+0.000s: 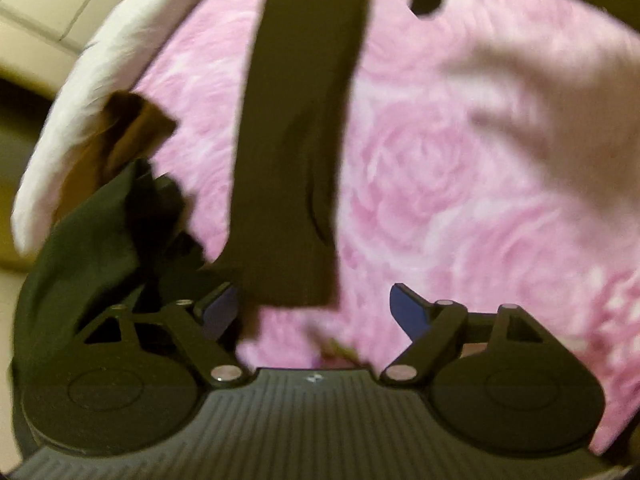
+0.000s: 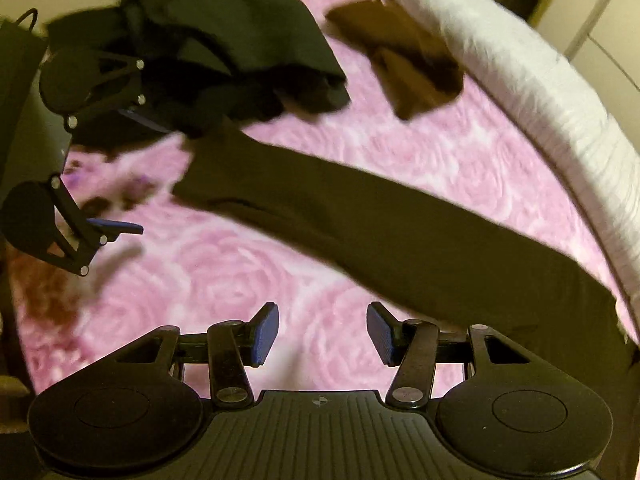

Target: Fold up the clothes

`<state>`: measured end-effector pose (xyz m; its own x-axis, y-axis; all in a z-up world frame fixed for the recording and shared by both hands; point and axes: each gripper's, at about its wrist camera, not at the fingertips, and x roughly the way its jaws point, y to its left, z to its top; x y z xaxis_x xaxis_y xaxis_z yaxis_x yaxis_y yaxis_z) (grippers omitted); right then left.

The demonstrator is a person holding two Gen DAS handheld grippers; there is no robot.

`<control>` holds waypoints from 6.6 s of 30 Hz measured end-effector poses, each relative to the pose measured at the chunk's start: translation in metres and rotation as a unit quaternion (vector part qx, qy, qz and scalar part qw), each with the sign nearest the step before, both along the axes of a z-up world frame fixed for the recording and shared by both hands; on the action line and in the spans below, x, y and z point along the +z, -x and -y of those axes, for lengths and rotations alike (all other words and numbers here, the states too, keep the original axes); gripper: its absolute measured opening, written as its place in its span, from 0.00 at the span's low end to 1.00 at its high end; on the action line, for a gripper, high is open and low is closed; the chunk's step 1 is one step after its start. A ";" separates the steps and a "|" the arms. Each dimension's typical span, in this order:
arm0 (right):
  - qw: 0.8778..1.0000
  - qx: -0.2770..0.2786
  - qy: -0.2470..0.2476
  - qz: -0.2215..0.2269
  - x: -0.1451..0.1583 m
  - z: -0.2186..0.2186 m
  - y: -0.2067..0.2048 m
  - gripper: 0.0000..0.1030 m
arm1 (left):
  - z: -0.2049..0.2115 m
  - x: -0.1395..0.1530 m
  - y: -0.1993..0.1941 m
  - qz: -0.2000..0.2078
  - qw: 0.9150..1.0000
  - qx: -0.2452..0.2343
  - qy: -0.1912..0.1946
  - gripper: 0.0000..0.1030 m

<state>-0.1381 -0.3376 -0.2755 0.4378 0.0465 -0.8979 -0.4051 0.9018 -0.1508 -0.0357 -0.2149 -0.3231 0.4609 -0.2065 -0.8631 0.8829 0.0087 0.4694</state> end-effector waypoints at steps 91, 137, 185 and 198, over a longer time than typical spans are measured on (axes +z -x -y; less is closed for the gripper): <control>0.666 -0.630 -0.353 0.187 -0.086 0.566 0.230 0.05 | 0.372 -0.021 0.012 -0.076 0.980 0.100 0.155 0.09; 0.946 -0.303 0.078 0.087 -0.069 0.583 0.170 0.46 | 0.397 -0.032 0.028 -0.019 0.988 0.115 0.100 0.11; 0.952 -0.241 -0.186 0.010 -0.088 0.307 0.000 0.42 | 0.235 0.004 -0.009 -0.122 0.948 0.210 0.206 0.11; 0.873 -0.456 -0.169 0.043 -0.026 0.400 0.128 0.43 | 0.279 0.037 0.053 -0.122 0.968 0.099 0.194 0.22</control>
